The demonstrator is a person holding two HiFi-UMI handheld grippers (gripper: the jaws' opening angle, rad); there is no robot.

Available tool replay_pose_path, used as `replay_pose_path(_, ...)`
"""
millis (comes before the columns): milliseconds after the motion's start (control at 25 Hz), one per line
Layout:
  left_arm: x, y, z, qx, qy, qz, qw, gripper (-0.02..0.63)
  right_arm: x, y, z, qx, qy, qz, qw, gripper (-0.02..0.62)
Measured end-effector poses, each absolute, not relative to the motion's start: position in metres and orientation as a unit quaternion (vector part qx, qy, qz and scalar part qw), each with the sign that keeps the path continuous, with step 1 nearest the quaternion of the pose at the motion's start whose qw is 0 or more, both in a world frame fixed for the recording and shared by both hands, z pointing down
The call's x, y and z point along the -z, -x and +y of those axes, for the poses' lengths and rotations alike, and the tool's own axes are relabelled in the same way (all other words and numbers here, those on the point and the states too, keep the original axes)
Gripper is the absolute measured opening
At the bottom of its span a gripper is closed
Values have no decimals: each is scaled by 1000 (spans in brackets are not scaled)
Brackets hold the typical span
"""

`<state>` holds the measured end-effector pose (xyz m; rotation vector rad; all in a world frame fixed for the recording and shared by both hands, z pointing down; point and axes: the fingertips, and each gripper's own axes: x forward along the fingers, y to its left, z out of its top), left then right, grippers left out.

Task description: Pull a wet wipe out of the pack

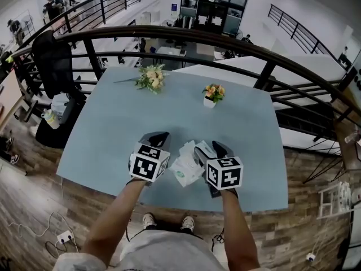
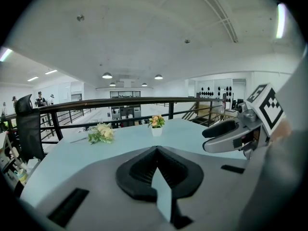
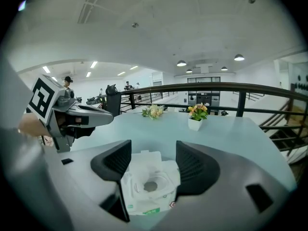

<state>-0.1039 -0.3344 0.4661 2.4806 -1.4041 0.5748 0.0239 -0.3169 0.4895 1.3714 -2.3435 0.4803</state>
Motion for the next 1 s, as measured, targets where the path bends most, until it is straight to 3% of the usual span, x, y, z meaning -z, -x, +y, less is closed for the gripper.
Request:
replay_pose_path(720, -491, 119, -315, -218, -832, -492, 136, -5, -546, 7, -298, -205, -423, -849, 242, 283)
replay_pose_path(1000, -500, 125, -311, -224, -824, -500, 145, -5, -560, 15, -296, -211, -410, -850, 254, 236)
